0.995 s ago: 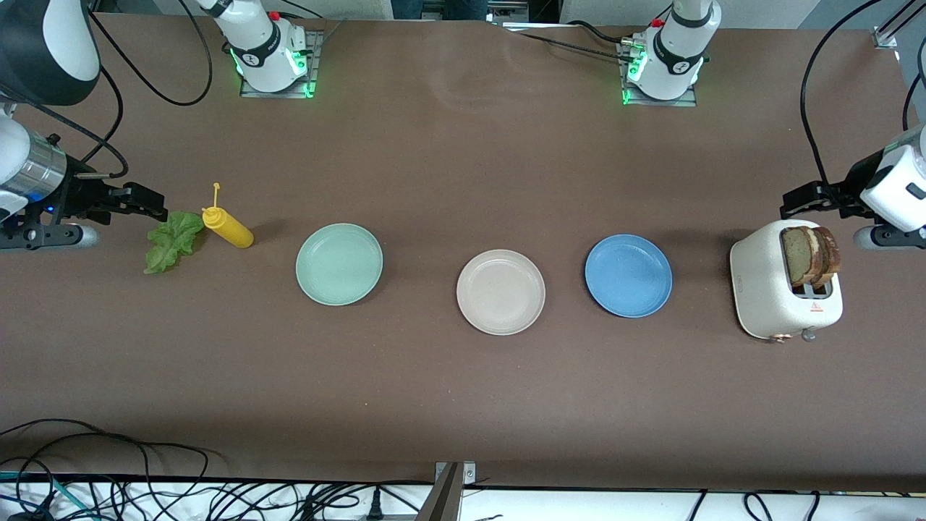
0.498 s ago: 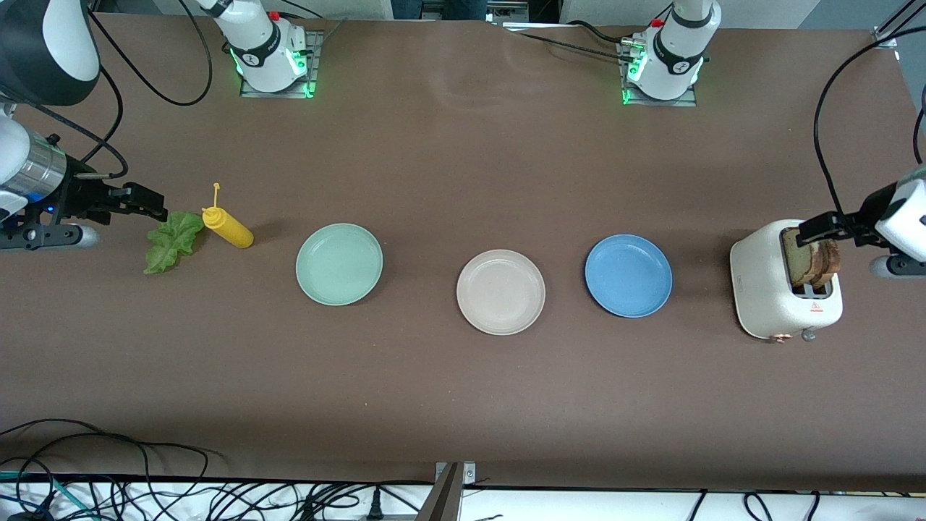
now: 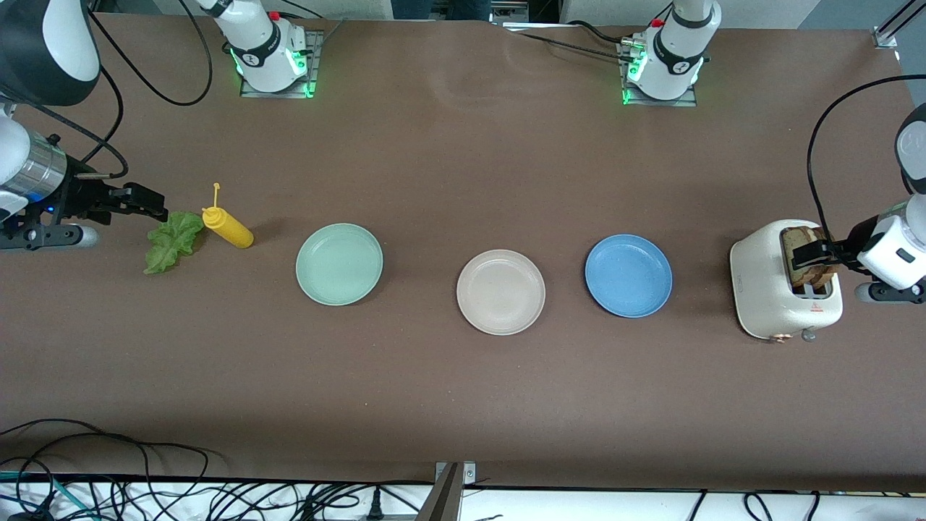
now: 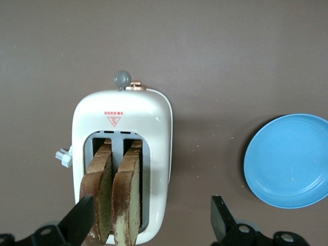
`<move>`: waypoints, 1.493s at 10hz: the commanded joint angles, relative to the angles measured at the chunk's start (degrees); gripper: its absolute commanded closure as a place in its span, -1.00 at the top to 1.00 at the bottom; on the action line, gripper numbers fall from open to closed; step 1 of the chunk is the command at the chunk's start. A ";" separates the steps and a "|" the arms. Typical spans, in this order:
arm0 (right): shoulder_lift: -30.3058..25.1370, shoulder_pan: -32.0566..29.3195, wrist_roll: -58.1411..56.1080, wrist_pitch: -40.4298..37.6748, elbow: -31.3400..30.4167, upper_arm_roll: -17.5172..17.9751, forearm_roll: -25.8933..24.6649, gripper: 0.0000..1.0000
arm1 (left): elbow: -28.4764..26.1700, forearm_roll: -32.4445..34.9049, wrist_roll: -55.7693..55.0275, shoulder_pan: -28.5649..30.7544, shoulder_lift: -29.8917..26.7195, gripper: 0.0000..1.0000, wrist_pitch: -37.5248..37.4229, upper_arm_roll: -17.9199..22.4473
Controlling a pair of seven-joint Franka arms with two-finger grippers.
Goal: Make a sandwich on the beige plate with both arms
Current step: 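Move the left gripper over the toaster and grasp a bread slice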
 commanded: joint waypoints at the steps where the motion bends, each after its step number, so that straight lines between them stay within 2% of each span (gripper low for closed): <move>1: -0.42 -0.53 0.27 -0.26 -0.21 0.37 1.20 1.00 | -3.75 1.48 1.02 1.48 -1.46 1.00 1.33 -0.65; 5: -0.34 -0.53 0.27 -0.26 -0.21 0.37 1.64 1.00 | -8.15 1.04 0.93 2.10 -1.81 0.96 4.05 -0.65; 8: -0.25 -0.62 0.27 -0.26 -0.21 0.37 2.52 1.00 | -9.82 1.22 0.93 2.54 -1.81 0.78 5.29 -0.65; 9: -0.16 -0.62 0.27 -0.17 -0.21 0.37 2.52 1.00 | -10.09 1.57 0.93 2.54 -1.81 0.63 5.29 -0.65; 12: -0.07 -0.62 0.27 -0.09 -0.21 0.37 2.52 1.00 | -9.91 1.83 0.32 2.63 -2.16 -0.74 1.88 -0.48; 13: -0.07 -0.62 0.27 -0.08 -0.21 0.37 2.61 1.00 | -9.74 2.62 0.23 2.71 -2.16 -1.00 1.16 -0.48; 15: -0.07 -0.62 0.27 -0.17 -0.21 0.37 2.52 1.00 | -9.30 3.06 0.31 2.80 -2.25 -1.00 0.98 -0.57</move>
